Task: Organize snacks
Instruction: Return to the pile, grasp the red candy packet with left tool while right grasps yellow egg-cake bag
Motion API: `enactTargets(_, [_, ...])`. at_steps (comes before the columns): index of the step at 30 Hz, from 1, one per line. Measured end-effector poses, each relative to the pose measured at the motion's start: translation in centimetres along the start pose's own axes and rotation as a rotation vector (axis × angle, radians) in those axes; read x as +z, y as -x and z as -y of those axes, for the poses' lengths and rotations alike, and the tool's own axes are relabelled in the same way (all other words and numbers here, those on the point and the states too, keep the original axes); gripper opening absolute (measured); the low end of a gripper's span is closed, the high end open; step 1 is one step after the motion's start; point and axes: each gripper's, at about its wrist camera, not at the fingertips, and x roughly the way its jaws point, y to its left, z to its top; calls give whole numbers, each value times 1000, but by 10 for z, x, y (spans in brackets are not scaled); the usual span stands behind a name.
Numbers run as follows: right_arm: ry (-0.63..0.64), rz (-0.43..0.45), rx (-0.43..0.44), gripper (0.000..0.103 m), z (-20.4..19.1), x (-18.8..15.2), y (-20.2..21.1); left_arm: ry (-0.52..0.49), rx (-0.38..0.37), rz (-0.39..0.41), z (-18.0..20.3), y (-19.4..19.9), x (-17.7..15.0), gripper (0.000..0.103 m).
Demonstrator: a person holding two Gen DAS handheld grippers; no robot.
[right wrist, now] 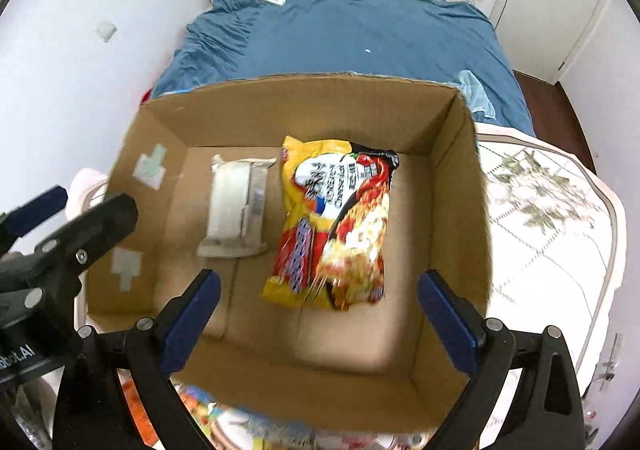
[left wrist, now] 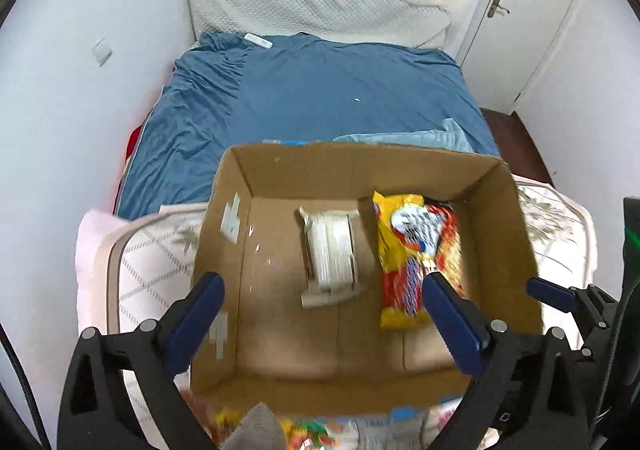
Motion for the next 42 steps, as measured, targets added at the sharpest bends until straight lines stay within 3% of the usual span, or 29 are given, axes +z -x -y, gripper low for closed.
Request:
enactTargets(9, [-17, -7, 55, 101, -11, -83, 53, 45, -25, -16, -7, 56, -71, 101])
enactTargets(13, [-30, -53, 60, 101, -9, -122, 50, 42, -8, -44, -5, 64, -112, 101])
enactTargets(19, [-25, -193, 79, 101, 1, -185, 16, 68, 13, -130, -4, 55, -174, 101])
enactTargets(24, [185, -329, 42, 101, -5, -213, -18, 91, 58, -185, -3, 37, -221, 101])
enactTargets(27, [383, -400, 1, 101, -19, -222, -39, 129, 68, -212, -6, 24, -244, 101])
enactTargets(30, [577, -474, -58, 101, -33, -229, -59, 176, 80, -236, -10, 13, -262, 101])
enactTargets(36, [867, -566, -83, 101, -54, -247, -95, 228, 102, -263, -16, 2, -281, 101])
enactTargets(39, [890, -590, -78, 101, -56, -252, -107, 238, 107, -266, -20, 2, -284, 101])
enactTargets(42, [758, -580, -23, 91, -47, -239, -105, 245, 114, -261, -27, 5, -285, 101])
